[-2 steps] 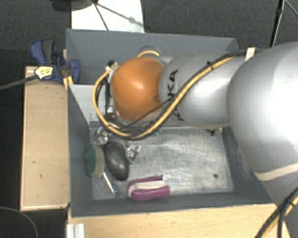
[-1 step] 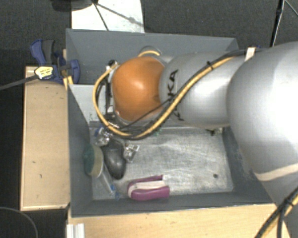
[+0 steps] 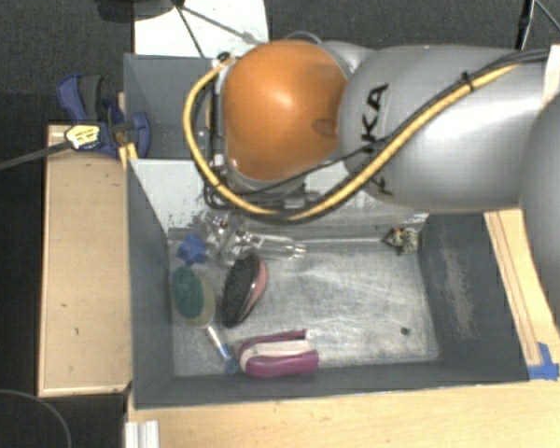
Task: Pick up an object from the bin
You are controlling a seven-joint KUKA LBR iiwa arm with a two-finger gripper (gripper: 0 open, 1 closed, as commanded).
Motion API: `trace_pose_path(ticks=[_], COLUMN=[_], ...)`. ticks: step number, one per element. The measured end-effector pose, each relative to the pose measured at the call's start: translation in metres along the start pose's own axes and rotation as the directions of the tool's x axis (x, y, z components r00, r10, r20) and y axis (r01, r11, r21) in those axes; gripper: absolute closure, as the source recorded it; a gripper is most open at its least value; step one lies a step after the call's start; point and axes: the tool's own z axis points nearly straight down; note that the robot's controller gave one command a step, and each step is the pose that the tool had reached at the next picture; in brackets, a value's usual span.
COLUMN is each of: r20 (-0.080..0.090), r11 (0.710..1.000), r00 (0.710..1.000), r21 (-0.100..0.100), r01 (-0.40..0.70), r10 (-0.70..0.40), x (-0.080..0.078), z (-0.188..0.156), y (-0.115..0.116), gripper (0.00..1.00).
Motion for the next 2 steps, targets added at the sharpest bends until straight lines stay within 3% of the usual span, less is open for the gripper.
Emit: trace_pose_path(ticks=[1, 2], r20=[-0.012, -0.01], r11=[0.969, 0.969], r00=[0.969, 0.969], r21=[-0.006, -0.005], r01=[-0.246, -0.247], r10=[0.246, 0.247], x=[-0.0125, -0.0125], z=[0.0699, 0.0682], y=[0.0291, 0.0279], gripper=[1.0, 0.0])
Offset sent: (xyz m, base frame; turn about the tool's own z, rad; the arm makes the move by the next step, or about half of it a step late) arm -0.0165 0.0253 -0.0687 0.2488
